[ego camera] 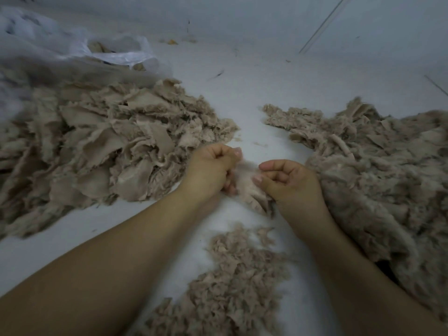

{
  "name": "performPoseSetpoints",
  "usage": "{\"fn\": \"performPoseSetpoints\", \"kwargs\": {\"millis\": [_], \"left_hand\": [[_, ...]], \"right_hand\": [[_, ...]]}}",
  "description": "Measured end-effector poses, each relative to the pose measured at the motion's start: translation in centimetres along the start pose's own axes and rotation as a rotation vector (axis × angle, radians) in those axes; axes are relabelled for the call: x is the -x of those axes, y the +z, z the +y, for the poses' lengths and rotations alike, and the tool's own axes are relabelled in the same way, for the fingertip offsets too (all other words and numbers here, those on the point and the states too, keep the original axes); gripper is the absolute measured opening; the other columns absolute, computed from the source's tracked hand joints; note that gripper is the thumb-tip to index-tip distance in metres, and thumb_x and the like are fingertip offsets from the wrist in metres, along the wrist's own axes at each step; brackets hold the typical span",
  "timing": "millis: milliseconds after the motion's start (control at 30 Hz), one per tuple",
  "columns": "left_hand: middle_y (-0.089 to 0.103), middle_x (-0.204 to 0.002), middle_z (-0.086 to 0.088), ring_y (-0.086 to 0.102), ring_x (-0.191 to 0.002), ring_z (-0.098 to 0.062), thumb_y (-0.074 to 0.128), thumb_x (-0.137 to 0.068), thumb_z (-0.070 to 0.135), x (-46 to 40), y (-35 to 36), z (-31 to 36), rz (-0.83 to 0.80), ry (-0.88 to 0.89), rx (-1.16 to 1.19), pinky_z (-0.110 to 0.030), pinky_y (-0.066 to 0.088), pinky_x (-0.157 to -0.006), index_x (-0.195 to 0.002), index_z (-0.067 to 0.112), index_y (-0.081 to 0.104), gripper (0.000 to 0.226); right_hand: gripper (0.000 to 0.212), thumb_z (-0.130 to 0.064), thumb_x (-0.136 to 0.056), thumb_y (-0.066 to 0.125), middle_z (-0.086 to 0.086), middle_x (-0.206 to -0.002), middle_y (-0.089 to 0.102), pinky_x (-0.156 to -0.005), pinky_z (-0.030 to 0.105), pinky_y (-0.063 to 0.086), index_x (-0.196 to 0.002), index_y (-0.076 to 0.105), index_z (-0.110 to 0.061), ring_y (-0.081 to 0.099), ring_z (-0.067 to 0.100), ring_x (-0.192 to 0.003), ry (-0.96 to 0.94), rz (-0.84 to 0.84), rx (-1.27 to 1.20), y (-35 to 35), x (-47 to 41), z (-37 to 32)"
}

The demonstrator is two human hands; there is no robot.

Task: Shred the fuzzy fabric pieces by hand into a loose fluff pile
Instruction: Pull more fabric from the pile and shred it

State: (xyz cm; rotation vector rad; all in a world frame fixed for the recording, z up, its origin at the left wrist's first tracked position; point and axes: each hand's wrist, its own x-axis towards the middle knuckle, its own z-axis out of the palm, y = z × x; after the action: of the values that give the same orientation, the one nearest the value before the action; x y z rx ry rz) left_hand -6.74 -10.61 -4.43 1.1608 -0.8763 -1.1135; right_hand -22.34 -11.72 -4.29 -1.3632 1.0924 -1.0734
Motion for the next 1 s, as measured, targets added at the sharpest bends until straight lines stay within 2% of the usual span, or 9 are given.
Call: {"fn": "performPoseSetpoints", "kwargs": {"millis": [100,167,233,367,600,667,800,900,1000], "left_hand": [[0.047,-0.048,-0.008,0.038,-0.035,-0.018,0.06,-0.086,-0.003,0.1,-1.2,1.0,-0.237,-0.043,0.094,-0.026,0.042,-0.043,-0.073,0.003,0.059,0.015],[0.054,-0.053,-0.013,0.043,-0.035,-0.017,0.06,-0.079,0.001,0.5,-2.1,1.9,-0.56,-0.176,-0.03,-0.026,0.048,-0.043,-0.079,0.0,0.068,0.008],[0.057,-0.054,-0.013,0.045,-0.034,-0.016,0.068,-0.08,0.017,1.0,-2.2,2.4,-0.658,-0.245,-0.244,-0.025,0.049,-0.041,-0.08,0.001,0.069,0.017],[0.064,-0.06,-0.012,0.044,-0.033,-0.019,0.077,-0.068,0.06,1.5,0.0,2.0,-0.44,-0.242,-0.513,-0.026,0.043,-0.038,-0.083,0.009,0.058,0.057],[0.061,-0.055,-0.016,0.039,-0.033,-0.018,0.052,-0.095,0.008,1.2,-0.4,1.4,-0.332,-0.241,-0.173,-0.026,0.045,-0.037,-0.065,0.005,0.06,0.031],[0.058,-0.056,-0.017,0.042,-0.035,-0.022,0.047,-0.097,0.009,0.9,-0.8,1.7,-0.319,-0.266,-0.086,-0.031,0.049,-0.04,-0.067,0.003,0.063,0.035],[0.065,-0.07,-0.016,0.045,-0.037,-0.02,0.06,-0.09,0.052,1.2,-0.1,1.8,-0.43,-0.254,-0.266,-0.027,0.047,-0.041,-0.078,0.003,0.067,0.05],[0.066,-0.063,-0.014,0.043,-0.033,-0.011,0.063,-0.095,0.026,1.1,0.3,1.3,-0.383,-0.201,-0.33,-0.023,0.044,-0.036,-0.073,0.003,0.059,0.032],[0.062,-0.058,-0.012,0.04,-0.033,-0.012,0.053,-0.098,0.005,0.9,-0.4,1.2,-0.355,-0.23,-0.16,-0.025,0.047,-0.037,-0.067,0.006,0.055,0.03]], "right_hand": [[0.011,-0.003,-0.089,0.069,-0.002,-0.072,0.069,-0.052,0.018,0.049,-0.091,0.065,-0.014,0.062,0.007,-0.06,-0.007,0.101,-0.063,-0.1,-0.1,0.0],[0.008,-0.006,-0.094,0.063,0.001,-0.076,0.067,-0.051,0.018,0.046,-0.096,0.064,-0.013,0.058,0.004,-0.057,-0.019,0.164,-0.094,-0.1,-0.1,0.0],[0.008,-0.007,-0.097,0.059,0.006,-0.085,0.07,-0.056,0.021,0.051,-0.1,0.063,-0.013,0.064,0.008,-0.065,-0.022,0.183,-0.123,0.0,0.0,-0.1],[0.01,-0.007,-0.095,0.062,-0.001,-0.08,0.066,-0.058,0.019,0.052,-0.1,0.064,-0.015,0.063,0.004,-0.065,-0.051,0.168,-0.102,0.1,0.3,-0.4],[0.007,-0.004,-0.093,0.064,0.005,-0.08,0.066,-0.058,0.017,0.051,-0.099,0.063,-0.007,0.063,0.003,-0.063,-0.06,0.201,-0.101,0.2,0.1,-0.2],[0.005,-0.006,-0.094,0.064,0.006,-0.084,0.068,-0.058,0.017,0.051,-0.099,0.063,-0.008,0.064,0.004,-0.065,-0.053,0.204,-0.09,0.2,0.0,-0.2],[0.007,-0.007,-0.092,0.067,0.005,-0.084,0.069,-0.059,0.015,0.051,-0.096,0.064,-0.012,0.065,0.001,-0.066,-0.065,0.203,-0.028,0.3,0.0,-0.1],[0.008,-0.006,-0.091,0.067,0.003,-0.083,0.068,-0.059,0.015,0.051,-0.095,0.065,-0.013,0.064,0.001,-0.066,-0.072,0.202,-0.018,0.2,0.0,-0.1],[0.008,-0.007,-0.093,0.065,0.008,-0.089,0.069,-0.064,0.02,0.053,-0.097,0.064,-0.014,0.066,0.007,-0.072,-0.052,0.221,-0.063,0.1,0.0,0.0]]}}
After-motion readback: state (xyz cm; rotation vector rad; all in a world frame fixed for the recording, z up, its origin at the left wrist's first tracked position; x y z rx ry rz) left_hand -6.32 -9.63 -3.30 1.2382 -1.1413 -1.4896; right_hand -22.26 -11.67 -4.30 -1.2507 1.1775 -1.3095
